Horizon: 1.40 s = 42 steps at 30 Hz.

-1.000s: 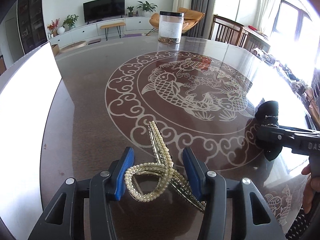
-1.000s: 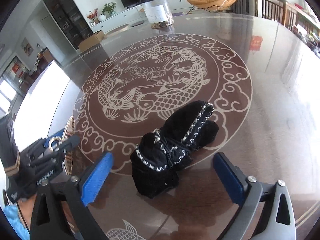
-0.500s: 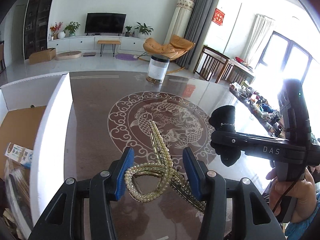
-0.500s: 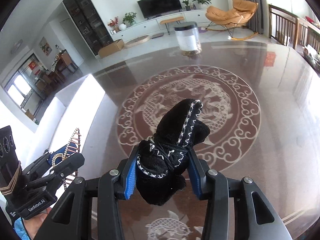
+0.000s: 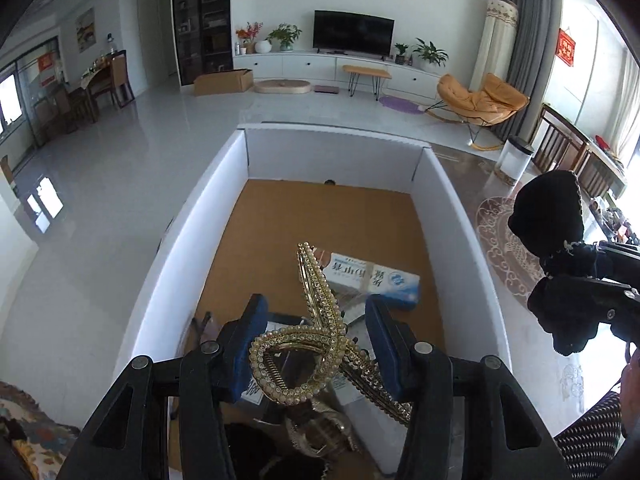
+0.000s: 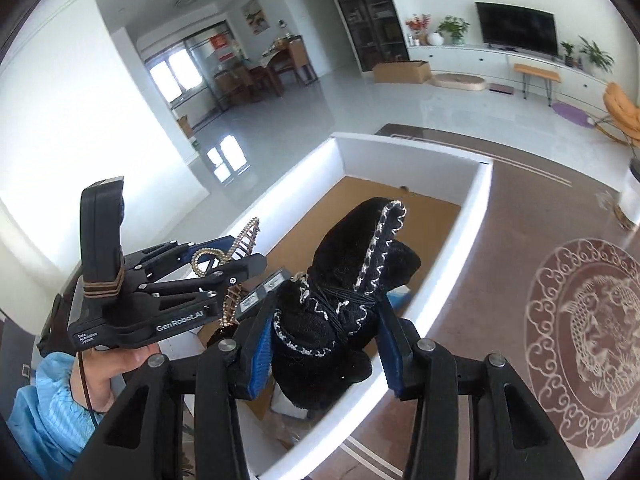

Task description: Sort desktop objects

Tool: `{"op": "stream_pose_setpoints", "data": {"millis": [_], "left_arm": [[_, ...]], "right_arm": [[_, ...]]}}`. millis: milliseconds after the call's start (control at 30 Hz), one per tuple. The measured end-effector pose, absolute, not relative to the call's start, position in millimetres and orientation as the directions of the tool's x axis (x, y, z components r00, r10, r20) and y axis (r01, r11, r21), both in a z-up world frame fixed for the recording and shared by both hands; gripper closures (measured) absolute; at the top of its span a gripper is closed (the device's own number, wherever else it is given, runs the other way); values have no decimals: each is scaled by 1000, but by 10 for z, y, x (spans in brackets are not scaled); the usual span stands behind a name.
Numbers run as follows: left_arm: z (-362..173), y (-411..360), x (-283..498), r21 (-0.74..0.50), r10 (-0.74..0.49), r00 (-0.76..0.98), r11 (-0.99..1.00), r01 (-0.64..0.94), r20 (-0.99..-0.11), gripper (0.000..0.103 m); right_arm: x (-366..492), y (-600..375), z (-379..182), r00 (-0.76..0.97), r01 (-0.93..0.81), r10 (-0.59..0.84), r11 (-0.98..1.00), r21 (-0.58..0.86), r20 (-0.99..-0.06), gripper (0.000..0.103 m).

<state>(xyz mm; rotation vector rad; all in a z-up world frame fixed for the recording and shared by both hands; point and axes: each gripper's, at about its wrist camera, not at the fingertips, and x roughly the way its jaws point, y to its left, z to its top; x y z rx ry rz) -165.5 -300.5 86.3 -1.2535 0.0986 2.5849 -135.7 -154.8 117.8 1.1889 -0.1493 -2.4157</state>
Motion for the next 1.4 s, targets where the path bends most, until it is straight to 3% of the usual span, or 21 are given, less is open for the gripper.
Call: {"op": "stream_pose_setpoints", "data": {"millis": [167,233,267,300,333,367,600,867,1033,1200,1267,1400], "left_arm": [[497,-3160,-1657,-72,169,-531,-977,-199,-830,52],[408,-3163,-1641,-64,141,-520,-985,-163,-843,51],[385,-3150,-1628,-62,132,-516,-987,-150,-846,44],[380,-3137,-1630,-58,122,-514,-989,-138,-849,27],[386,-3129,-1628,-36,91,-520,-993,-114,-849,24],[410,-3125,-1636,-20,69,-528,-995,-97,-847,18],[647,-3060,-1600,28,-27,-574,-1000,7,-818,8],[921,-2888,-1345,59,-82,-623,-997,56,-778,7],[1081,-2842,-1223,127,-189,-641,-982,141,-744,7],[1151,-2920,-1162,45,-123,-644,-990,136,-755,6],[1148,-2954,-1164,15,-101,-636,-990,140,-765,0],[1128,-2967,-1165,38,-155,-601,-978,203,-784,0]], "right_arm": [[-1686,-1986,750,-412,378,-402,-892,248,-818,55],[-1753,-2076,568,-356,378,-390,-891,251,-849,47],[-1767,-2108,515,-345,377,-383,-892,248,-857,42],[-1763,-2121,493,-350,377,-375,-895,238,-858,30],[-1749,-2120,507,-365,376,-370,-898,228,-854,20],[-1750,-2083,535,-378,376,-372,-899,226,-848,18],[-1766,-1883,874,-433,387,-336,-908,164,-837,7],[-1716,-1759,958,-455,390,-256,-918,67,-853,6],[-1679,-1718,932,-466,391,-248,-919,54,-849,6],[-1672,-1653,968,-482,386,-252,-921,55,-839,6],[-1683,-1628,994,-487,382,-254,-922,57,-836,6],[-1713,-1593,1044,-489,382,-251,-923,53,-835,6]]}}
